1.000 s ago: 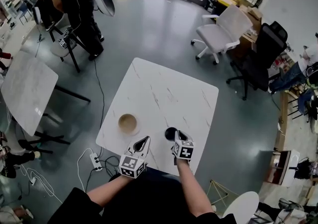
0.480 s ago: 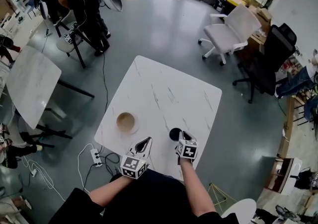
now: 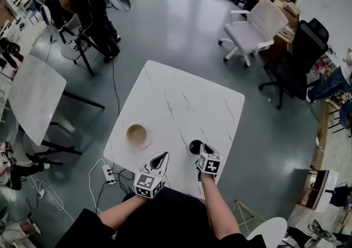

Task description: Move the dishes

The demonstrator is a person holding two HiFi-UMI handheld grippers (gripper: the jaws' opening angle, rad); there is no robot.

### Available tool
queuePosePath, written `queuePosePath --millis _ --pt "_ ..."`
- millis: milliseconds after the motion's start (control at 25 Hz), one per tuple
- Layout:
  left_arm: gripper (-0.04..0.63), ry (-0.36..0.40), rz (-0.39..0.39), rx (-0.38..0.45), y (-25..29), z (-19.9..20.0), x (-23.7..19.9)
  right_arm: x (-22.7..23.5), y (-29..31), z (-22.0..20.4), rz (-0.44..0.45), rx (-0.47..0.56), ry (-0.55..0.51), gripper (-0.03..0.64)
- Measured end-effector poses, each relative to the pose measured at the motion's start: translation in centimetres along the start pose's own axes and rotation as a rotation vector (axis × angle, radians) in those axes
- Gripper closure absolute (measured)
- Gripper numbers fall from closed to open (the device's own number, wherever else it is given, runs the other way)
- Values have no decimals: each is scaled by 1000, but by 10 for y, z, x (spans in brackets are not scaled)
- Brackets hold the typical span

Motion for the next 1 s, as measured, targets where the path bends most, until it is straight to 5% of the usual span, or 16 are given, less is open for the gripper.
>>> queuePosePath --millis 680,1000 --pt "578 8 -42 7 -13 1 -2 -17 -32 31 4 129 -31 528" --pt "578 -32 -2 24 -21 12 -57 -90 -34 59 59 175 -92 528"
Point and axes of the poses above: the fingertips, and each gripper's own axes: y forward along the fingers, x to its right, z out of its top, the point moved 2 cm from there along -y, backward along the fingers, and after that the axes turned 9 degrees about z, right-handed, at the moved point
